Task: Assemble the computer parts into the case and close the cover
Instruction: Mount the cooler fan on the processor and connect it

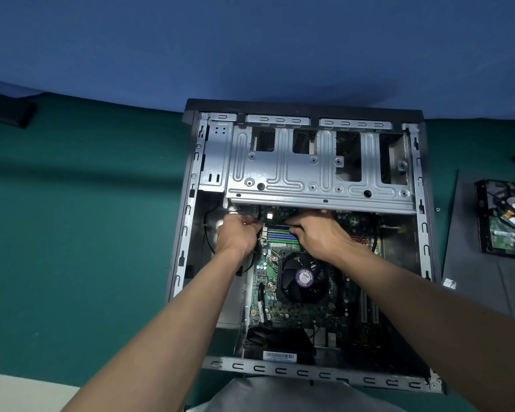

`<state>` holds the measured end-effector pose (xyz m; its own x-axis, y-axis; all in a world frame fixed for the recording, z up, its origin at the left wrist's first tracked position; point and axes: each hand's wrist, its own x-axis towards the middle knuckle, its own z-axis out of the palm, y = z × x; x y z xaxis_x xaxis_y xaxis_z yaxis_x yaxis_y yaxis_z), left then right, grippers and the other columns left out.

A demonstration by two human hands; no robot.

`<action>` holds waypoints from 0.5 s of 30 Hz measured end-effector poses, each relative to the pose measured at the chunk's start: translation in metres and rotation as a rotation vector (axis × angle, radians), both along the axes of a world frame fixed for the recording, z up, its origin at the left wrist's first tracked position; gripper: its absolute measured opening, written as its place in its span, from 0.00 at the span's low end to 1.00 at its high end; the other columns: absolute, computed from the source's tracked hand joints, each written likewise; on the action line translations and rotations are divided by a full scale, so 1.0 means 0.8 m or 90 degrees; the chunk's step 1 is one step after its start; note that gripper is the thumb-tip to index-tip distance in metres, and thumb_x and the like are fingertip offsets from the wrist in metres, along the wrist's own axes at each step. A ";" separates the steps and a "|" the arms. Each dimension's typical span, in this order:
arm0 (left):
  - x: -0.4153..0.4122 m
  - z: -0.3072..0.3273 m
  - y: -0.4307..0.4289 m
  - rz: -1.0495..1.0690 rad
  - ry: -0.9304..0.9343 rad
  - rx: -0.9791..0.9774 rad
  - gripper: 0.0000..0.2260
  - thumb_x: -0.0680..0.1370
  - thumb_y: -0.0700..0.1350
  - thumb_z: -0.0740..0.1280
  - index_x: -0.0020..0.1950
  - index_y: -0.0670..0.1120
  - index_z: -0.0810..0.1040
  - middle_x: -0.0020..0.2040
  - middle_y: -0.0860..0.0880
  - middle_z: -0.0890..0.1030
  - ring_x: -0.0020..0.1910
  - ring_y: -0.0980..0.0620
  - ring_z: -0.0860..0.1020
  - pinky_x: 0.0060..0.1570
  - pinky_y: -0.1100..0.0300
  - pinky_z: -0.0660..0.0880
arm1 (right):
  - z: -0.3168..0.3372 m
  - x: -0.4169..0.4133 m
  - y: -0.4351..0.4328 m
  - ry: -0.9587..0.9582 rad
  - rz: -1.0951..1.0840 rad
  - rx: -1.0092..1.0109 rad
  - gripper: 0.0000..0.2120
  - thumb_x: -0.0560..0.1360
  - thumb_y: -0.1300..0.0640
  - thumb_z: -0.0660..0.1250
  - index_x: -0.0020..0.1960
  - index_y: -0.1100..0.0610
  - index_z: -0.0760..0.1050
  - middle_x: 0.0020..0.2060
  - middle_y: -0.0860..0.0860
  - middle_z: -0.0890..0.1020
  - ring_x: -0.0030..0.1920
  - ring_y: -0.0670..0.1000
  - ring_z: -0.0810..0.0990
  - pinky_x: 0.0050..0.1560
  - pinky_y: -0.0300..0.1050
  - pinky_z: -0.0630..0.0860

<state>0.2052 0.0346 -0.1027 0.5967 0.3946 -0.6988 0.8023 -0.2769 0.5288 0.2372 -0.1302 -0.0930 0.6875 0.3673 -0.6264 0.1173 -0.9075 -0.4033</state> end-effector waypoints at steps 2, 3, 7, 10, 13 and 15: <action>-0.004 0.003 -0.001 -0.130 -0.036 0.108 0.09 0.79 0.48 0.66 0.58 0.51 0.81 0.53 0.48 0.82 0.46 0.49 0.78 0.52 0.60 0.71 | -0.003 0.001 0.002 -0.005 0.014 -0.012 0.17 0.83 0.57 0.54 0.70 0.53 0.71 0.58 0.56 0.80 0.52 0.55 0.80 0.53 0.46 0.76; -0.005 0.006 -0.001 -0.207 -0.059 0.162 0.10 0.80 0.50 0.65 0.58 0.51 0.81 0.52 0.47 0.82 0.46 0.48 0.78 0.53 0.56 0.74 | -0.004 0.002 0.003 -0.009 0.021 -0.019 0.17 0.82 0.58 0.54 0.68 0.53 0.72 0.56 0.55 0.81 0.50 0.55 0.80 0.52 0.47 0.76; 0.003 0.014 -0.005 -0.524 -0.103 0.270 0.08 0.80 0.51 0.63 0.55 0.55 0.81 0.42 0.50 0.82 0.43 0.47 0.78 0.49 0.53 0.75 | -0.007 0.003 0.004 -0.013 0.020 -0.029 0.15 0.82 0.59 0.53 0.62 0.53 0.75 0.46 0.53 0.80 0.39 0.51 0.77 0.41 0.45 0.74; 0.011 0.016 -0.004 -0.635 -0.112 0.372 0.11 0.77 0.40 0.62 0.49 0.52 0.81 0.38 0.50 0.79 0.39 0.47 0.76 0.41 0.56 0.66 | -0.008 0.003 0.005 -0.012 0.024 -0.041 0.13 0.82 0.58 0.53 0.59 0.54 0.75 0.45 0.53 0.80 0.39 0.53 0.76 0.41 0.43 0.70; 0.012 0.015 -0.004 -0.696 -0.120 0.432 0.10 0.76 0.39 0.61 0.47 0.52 0.80 0.34 0.51 0.75 0.35 0.47 0.74 0.39 0.57 0.63 | -0.001 0.004 0.004 -0.010 0.022 -0.038 0.14 0.82 0.56 0.54 0.62 0.55 0.75 0.45 0.53 0.78 0.40 0.53 0.76 0.42 0.43 0.71; 0.012 0.015 -0.003 -0.707 -0.114 0.447 0.11 0.75 0.38 0.61 0.48 0.51 0.80 0.33 0.51 0.74 0.35 0.46 0.73 0.38 0.57 0.63 | 0.007 0.005 -0.002 -0.015 0.030 -0.038 0.15 0.82 0.56 0.55 0.66 0.54 0.73 0.49 0.55 0.80 0.42 0.53 0.77 0.44 0.44 0.73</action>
<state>0.2151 0.0321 -0.0905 0.8970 -0.1173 -0.4261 -0.0921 -0.9926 0.0792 0.2409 -0.1322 -0.0874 0.6848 0.3615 -0.6327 0.1687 -0.9234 -0.3449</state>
